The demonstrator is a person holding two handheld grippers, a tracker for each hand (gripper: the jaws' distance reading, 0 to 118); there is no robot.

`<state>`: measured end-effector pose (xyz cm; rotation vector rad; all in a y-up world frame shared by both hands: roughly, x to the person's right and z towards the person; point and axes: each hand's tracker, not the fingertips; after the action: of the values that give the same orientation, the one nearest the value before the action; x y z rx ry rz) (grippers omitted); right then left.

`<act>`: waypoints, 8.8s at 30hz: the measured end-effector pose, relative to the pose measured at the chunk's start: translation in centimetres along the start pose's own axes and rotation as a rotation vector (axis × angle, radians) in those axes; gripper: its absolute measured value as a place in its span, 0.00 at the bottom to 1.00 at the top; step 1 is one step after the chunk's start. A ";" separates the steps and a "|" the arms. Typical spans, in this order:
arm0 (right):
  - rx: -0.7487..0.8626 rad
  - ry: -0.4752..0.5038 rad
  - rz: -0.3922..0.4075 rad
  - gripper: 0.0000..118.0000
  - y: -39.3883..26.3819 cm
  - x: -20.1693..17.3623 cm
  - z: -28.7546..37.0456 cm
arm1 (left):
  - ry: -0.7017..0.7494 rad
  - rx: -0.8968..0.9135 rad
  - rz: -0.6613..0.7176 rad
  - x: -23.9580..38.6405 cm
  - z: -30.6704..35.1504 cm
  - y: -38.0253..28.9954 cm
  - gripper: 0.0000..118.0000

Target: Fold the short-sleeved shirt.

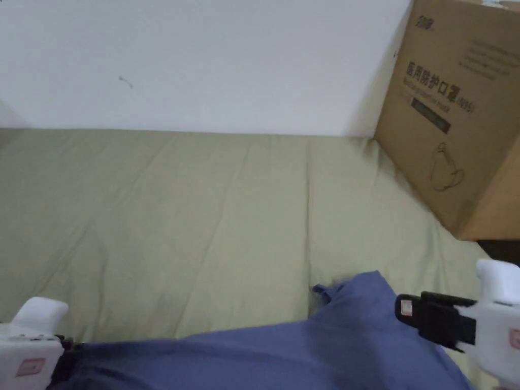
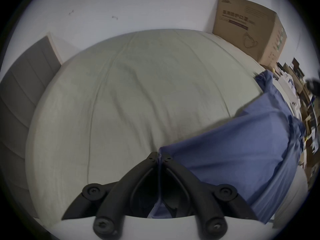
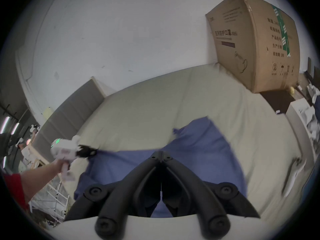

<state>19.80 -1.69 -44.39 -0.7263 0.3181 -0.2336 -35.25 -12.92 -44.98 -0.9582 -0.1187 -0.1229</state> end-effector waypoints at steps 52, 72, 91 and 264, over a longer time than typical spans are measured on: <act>-0.199 -0.179 -0.236 0.00 -14.2 9.1 8.2 | -0.287 0.157 0.237 0.5 9.9 -6.7 0.00; 0.194 -0.005 -0.070 0.93 -12.6 -3.5 14.9 | -0.161 0.539 0.327 7.6 23.0 -9.8 0.93; 0.738 -0.341 0.198 0.11 -15.4 -13.1 18.4 | 0.144 0.931 0.240 15.1 29.5 -11.8 0.00; 0.278 -0.108 -0.037 0.00 -14.8 -6.9 14.3 | -0.342 -0.132 0.028 26.5 7.1 -2.4 0.00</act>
<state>17.12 -1.48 -22.91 -0.4686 0.1643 -0.2668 -9.81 -9.82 -34.86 -1.1063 -0.4156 0.0608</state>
